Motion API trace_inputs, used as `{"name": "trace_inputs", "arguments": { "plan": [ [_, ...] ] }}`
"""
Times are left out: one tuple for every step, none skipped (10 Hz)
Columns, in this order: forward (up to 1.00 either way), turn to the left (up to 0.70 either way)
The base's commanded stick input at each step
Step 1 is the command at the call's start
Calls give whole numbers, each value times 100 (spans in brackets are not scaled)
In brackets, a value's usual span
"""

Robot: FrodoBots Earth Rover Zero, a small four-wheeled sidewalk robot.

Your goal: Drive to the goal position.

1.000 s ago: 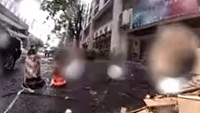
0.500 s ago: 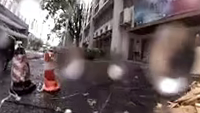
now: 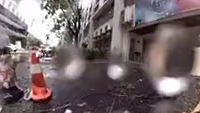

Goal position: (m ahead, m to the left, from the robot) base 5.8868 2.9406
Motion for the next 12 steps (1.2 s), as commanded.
{"name": "trace_inputs", "arguments": {
  "plan": [
    [70,0],
    [70,0],
    [70,0],
    [70,0],
    [70,0],
    [70,0],
    [70,0],
    [70,0],
    [70,-14],
    [70,-14],
    [70,-14],
    [70,-14]
  ]
}}
